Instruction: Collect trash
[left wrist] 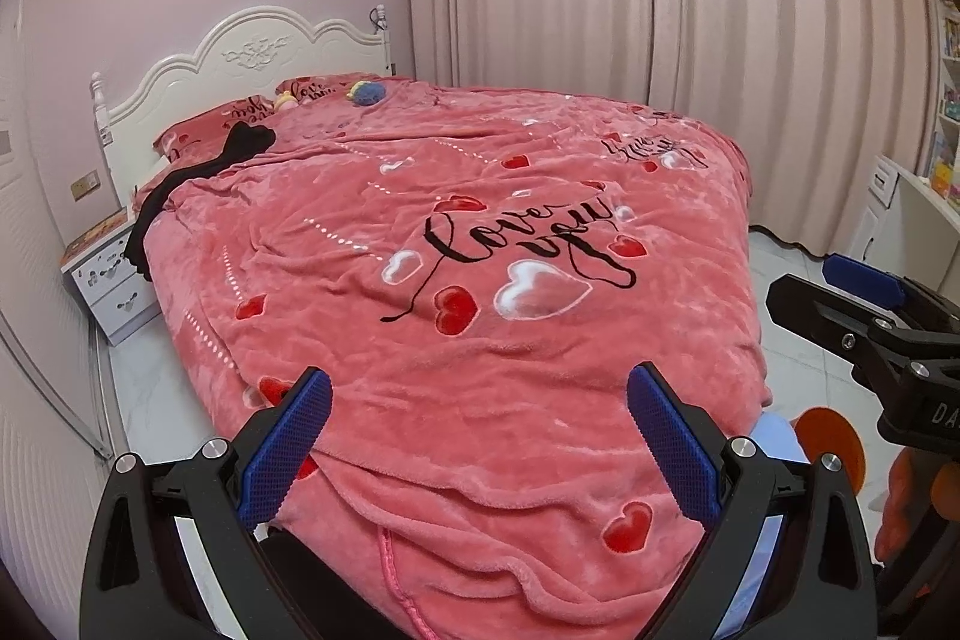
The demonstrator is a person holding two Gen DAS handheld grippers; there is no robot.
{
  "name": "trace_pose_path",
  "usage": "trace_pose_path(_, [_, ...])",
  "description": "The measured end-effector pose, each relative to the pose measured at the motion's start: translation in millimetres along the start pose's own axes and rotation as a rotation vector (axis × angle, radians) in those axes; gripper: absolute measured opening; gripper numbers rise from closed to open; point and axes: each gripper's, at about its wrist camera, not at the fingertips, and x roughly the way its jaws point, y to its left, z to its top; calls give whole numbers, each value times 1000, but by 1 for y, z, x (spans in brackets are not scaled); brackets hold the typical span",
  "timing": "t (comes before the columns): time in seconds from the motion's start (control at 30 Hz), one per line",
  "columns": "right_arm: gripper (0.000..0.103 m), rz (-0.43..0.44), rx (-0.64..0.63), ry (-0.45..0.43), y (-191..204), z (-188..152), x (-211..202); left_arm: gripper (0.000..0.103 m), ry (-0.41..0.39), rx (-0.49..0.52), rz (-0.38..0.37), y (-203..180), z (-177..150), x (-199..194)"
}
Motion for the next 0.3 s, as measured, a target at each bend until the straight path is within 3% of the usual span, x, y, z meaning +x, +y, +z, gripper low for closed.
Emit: trace_pose_path(0.3, [98, 4, 10, 14, 2, -1, 5, 97, 15, 5, -7, 5, 1, 6])
